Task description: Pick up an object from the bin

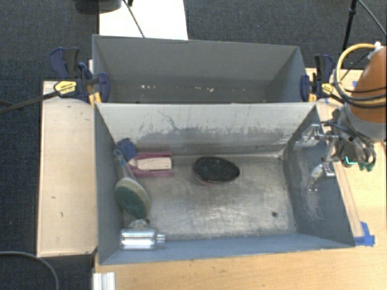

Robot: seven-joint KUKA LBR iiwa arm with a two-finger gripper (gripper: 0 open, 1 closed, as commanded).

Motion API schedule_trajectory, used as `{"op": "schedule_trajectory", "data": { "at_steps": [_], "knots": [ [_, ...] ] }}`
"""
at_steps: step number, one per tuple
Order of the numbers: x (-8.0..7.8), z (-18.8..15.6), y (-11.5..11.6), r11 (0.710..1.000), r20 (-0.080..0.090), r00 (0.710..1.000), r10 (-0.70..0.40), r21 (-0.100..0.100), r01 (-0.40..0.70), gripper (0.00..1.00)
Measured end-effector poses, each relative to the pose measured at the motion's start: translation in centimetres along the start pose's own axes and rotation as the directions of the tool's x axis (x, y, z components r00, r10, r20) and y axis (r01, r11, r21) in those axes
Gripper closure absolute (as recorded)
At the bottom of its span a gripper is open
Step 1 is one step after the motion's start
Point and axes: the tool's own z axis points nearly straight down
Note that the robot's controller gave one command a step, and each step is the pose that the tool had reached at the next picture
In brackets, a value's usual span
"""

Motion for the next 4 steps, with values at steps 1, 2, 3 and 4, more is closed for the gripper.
{"op": "schedule_trajectory", "data": {
  "at_steps": [1, 2, 3, 4],
  "knots": [
    [-3.8, 11.5, 5.7, 1.0, 0.001, 1.0, 0.03, -0.003, -0.03, 0.0],
    [-4.1, 14.9, 12.6, 0.986, 0.002, 0.986, 0.166, -0.004, -0.166, 0.0],
    [-5.0, 15.5, 17.8, 0.971, 0.011, 0.971, 0.238, -0.004, -0.238, 0.0],
    [-5.0, 15.4, 17.5, 0.972, 0.013, 0.972, 0.235, -0.002, -0.235, 1.0]
  ]
}}
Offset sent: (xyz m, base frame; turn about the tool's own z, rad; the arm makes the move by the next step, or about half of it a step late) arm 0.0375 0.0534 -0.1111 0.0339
